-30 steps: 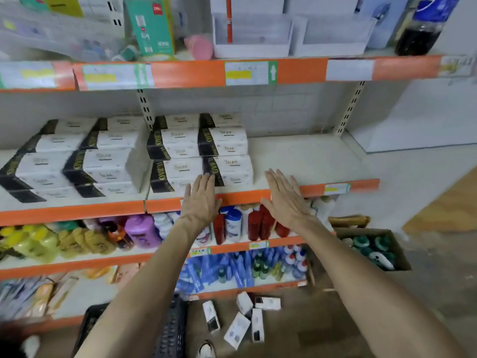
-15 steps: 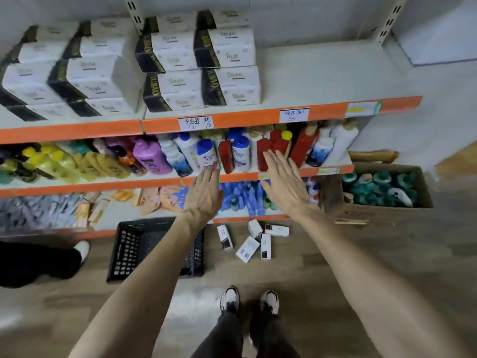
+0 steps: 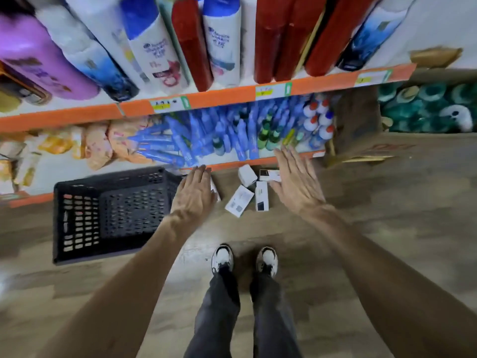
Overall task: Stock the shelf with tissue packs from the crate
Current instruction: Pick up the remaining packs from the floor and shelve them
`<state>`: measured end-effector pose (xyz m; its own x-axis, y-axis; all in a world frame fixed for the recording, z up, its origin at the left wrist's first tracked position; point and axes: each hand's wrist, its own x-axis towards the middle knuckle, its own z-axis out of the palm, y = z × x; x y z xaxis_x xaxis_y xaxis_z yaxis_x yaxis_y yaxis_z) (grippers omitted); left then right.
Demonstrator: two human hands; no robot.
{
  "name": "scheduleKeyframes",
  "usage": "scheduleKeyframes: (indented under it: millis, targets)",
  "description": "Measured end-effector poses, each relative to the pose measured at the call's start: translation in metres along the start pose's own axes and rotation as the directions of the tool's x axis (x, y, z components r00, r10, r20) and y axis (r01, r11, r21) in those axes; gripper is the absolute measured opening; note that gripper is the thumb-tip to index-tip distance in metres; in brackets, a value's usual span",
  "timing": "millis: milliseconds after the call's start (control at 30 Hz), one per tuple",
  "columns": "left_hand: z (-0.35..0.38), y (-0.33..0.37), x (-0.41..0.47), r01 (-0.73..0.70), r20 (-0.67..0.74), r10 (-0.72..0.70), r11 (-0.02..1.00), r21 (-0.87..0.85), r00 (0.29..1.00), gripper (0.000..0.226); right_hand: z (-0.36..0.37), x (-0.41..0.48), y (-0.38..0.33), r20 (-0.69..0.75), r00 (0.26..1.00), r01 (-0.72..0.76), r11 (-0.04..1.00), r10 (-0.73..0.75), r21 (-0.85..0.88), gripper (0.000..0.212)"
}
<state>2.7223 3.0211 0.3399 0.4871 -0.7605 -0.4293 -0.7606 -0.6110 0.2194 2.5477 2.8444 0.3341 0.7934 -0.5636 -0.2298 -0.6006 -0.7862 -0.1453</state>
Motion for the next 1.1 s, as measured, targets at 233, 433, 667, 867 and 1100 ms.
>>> scheduleKeyframes:
  millis: [233, 433, 667, 867, 1100]
  targets:
    - [0.195, -0.025, 0.109, -0.024, -0.004, 0.024, 1.0, 0.011, 1.0, 0.072, 0.193, 0.057, 0.052, 0.009, 0.997, -0.071, 0.997, 0.071, 0.012, 0.074]
    - [0.358, -0.047, 0.194, -0.081, 0.03, 0.081, 0.997, 0.003, 0.996, 0.074, 0.379, 0.088, 0.097, 0.053, 0.996, -0.067, 0.998, 0.068, -0.019, 0.08]
    - [0.461, -0.064, 0.282, -0.113, -0.014, 0.113, 0.994, -0.003, 0.993, 0.086, 0.518, 0.131, 0.113, 0.094, 0.989, 0.118, 0.991, -0.112, -0.062, 0.09]
    - [0.484, -0.079, 0.296, -0.082, 0.081, 0.084, 0.996, -0.035, 0.993, 0.104, 0.558, 0.142, 0.106, 0.083, 0.994, 0.082, 0.995, -0.077, -0.053, 0.095]
    - [0.499, -0.086, 0.272, -0.057, 0.151, 0.065, 0.997, -0.057, 0.986, 0.106, 0.549, 0.125, 0.133, 0.114, 0.992, -0.045, 0.997, 0.051, -0.055, 0.072]
